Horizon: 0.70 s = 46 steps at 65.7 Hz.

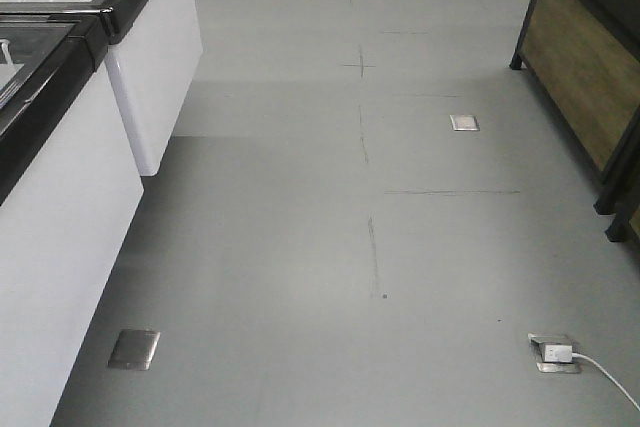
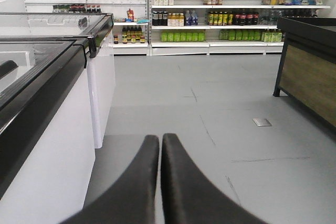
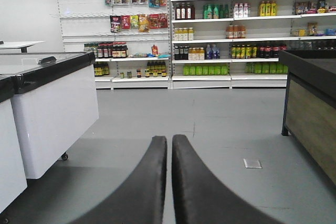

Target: Left arm holds basket, right arm returns cookies

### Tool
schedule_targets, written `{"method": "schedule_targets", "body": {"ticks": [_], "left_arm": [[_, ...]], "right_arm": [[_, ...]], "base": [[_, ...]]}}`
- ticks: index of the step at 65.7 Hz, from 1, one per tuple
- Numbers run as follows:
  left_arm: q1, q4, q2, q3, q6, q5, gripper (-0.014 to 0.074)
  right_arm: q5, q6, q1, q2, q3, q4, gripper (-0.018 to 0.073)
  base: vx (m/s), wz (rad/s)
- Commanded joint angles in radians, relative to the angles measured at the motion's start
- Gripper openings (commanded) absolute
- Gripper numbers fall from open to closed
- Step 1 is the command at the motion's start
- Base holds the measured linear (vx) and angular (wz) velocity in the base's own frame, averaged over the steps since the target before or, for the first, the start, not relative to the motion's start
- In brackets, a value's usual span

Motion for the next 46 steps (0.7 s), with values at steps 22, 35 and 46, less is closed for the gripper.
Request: {"method": "schedule_targets", "body": {"ticks": [22,35,46], "left_arm": [[0.000,-0.011,-0.017,-0.031,-0.001,-0.079,-0.0007],[0.000,-0.011,-0.017,-0.031,-0.001,-0.079,-0.0007],[0.000,-0.011,-0.017,-0.031,-0.001,-0.079,-0.0007]], "right_arm": [[-0.073,-0.006,-0.007,-0.013,0.017,-0.010,-0.0011],[-0.073,-0.006,-0.007,-0.013,0.017,-0.010,-0.0011],[-0.073,-0.006,-0.007,-0.013,0.017,-0.010,-0.0011]], "base": [[0.00,0.00],[0.00,0.00],[0.00,0.00]]}}
